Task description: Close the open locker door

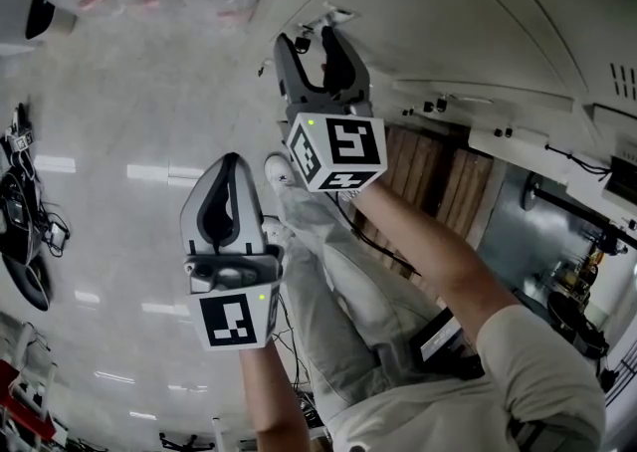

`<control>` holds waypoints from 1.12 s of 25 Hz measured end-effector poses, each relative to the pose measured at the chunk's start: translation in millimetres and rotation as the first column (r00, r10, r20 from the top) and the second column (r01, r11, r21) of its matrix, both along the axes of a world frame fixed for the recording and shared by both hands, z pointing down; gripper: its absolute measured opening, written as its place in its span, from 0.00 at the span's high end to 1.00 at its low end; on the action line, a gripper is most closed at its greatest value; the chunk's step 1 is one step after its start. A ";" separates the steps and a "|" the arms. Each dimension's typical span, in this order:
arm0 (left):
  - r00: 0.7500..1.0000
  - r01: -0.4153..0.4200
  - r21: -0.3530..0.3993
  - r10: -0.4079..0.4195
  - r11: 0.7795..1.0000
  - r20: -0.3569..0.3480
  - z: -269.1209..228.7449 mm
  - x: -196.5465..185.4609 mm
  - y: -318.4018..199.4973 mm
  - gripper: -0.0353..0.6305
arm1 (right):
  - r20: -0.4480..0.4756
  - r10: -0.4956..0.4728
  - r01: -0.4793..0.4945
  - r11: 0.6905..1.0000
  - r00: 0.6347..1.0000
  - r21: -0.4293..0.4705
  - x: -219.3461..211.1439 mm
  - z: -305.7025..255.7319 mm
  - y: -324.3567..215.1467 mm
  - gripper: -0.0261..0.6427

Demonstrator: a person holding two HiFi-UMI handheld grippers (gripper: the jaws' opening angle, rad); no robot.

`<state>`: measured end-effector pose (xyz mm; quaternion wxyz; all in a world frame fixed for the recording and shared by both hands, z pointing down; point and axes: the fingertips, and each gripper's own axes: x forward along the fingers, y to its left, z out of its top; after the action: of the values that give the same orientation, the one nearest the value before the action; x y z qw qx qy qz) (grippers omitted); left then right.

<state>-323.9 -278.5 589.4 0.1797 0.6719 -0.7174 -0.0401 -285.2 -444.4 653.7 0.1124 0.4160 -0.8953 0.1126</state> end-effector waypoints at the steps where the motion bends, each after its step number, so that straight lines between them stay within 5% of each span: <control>1: 1.000 -0.002 0.000 0.002 1.000 0.001 -0.4 2.2 1.4 0.94 | -0.005 -0.007 0.008 1.000 1.000 0.003 2.0 -0.5 2.3 0.62; 9: 1.000 -0.018 -0.002 0.018 1.000 0.011 -6.1 28.0 18.5 0.94 | 0.024 -0.114 0.114 0.993 0.993 -0.005 17.6 -13.7 37.2 0.64; 12: 1.000 -0.012 0.005 0.012 1.000 0.013 -12.8 36.2 30.8 0.94 | 0.037 -0.164 0.165 0.986 0.986 -0.013 25.0 -18.9 59.6 0.84; 17: 1.000 0.010 -0.007 -0.010 1.000 0.020 -23.3 46.4 61.1 0.94 | 0.082 -0.273 0.277 0.960 0.959 -0.048 32.8 -34.3 107.0 0.91; 23: 0.997 0.069 -0.009 -0.069 0.998 0.024 -39.7 43.1 112.3 0.94 | 0.101 -0.467 0.473 0.880 0.879 -0.045 30.0 -65.6 172.4 0.92; 28: 0.986 0.162 0.012 -0.162 0.987 0.032 -70.5 23.1 158.8 0.94 | 0.101 -0.663 0.667 0.745 0.742 -0.009 27.7 -117.5 230.4 0.92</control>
<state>-300.8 -119.6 518.9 0.1609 0.6127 -0.7723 -0.0470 -257.5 -214.0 536.2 0.1133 0.0612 -0.9862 0.1039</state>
